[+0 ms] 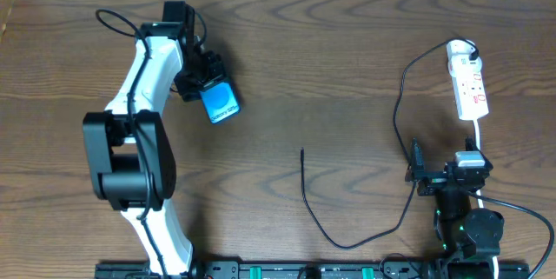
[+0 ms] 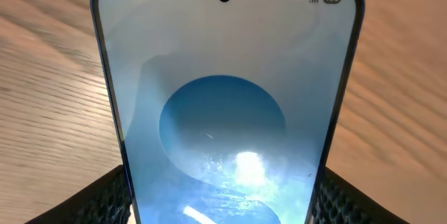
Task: Plug charger to phone and switch on socket
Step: 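Lift the phone with the left gripper and tilt it upright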
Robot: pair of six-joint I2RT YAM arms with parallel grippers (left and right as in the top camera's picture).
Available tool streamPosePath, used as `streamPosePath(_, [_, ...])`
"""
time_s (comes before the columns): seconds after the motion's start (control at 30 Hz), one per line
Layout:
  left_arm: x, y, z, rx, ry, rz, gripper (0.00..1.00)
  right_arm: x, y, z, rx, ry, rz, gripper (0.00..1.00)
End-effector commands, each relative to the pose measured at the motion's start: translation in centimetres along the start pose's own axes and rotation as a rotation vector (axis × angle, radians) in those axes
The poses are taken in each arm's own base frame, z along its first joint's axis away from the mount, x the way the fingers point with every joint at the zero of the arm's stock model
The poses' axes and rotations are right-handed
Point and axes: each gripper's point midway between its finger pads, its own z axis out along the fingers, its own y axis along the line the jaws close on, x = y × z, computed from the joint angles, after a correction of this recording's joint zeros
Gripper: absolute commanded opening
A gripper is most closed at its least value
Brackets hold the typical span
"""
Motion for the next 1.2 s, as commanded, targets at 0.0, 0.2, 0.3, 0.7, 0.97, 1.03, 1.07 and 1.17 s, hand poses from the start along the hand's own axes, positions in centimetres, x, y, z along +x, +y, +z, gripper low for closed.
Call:
streamPosePath(0.0, [1.4, -4.2, -3.1, 0.233, 0.043, 0.011, 0.07, 0.1, -0.1, 0.0, 0.007, 0.0, 0.006, 0.99])
streamPosePath(0.2, [3.7, -8.0, -5.1, 0.475, 0.169, 0.012, 0.07, 0.1, -0.1, 0.0, 0.007, 0.0, 0.006, 0.99])
streamPosePath(0.3, [4.8, -10.0, -6.6, 0.614, 0.24, 0.014, 0.07, 0.1, -0.1, 0.0, 0.007, 0.0, 0.006, 0.99])
streamPosePath(0.7, [6.2, -12.5, -9.4, 0.728, 0.529, -0.418, 0.07, 0.1, -0.1, 0.0, 0.007, 0.0, 0.006, 0.99])
streamPosePath(0.97, [6.9, -13.7, -11.4, 0.794, 0.694, -0.549, 0.07, 0.1, -0.1, 0.0, 0.007, 0.0, 0.006, 0.99])
streamPosePath(1.03, [7.1, -14.1, -12.2, 0.829, 0.728, -0.542, 0.07, 0.1, -0.1, 0.0, 0.007, 0.0, 0.006, 0.99])
streamPosePath(1.07, [7.2, -14.2, -12.5, 0.843, 0.741, -0.539, 0.07, 0.1, -0.1, 0.0, 0.007, 0.0, 0.006, 0.99])
streamPosePath(1.17, [7.4, -14.5, -13.2, 0.877, 0.774, -0.533, 0.07, 0.1, -0.1, 0.0, 0.007, 0.0, 0.006, 0.99])
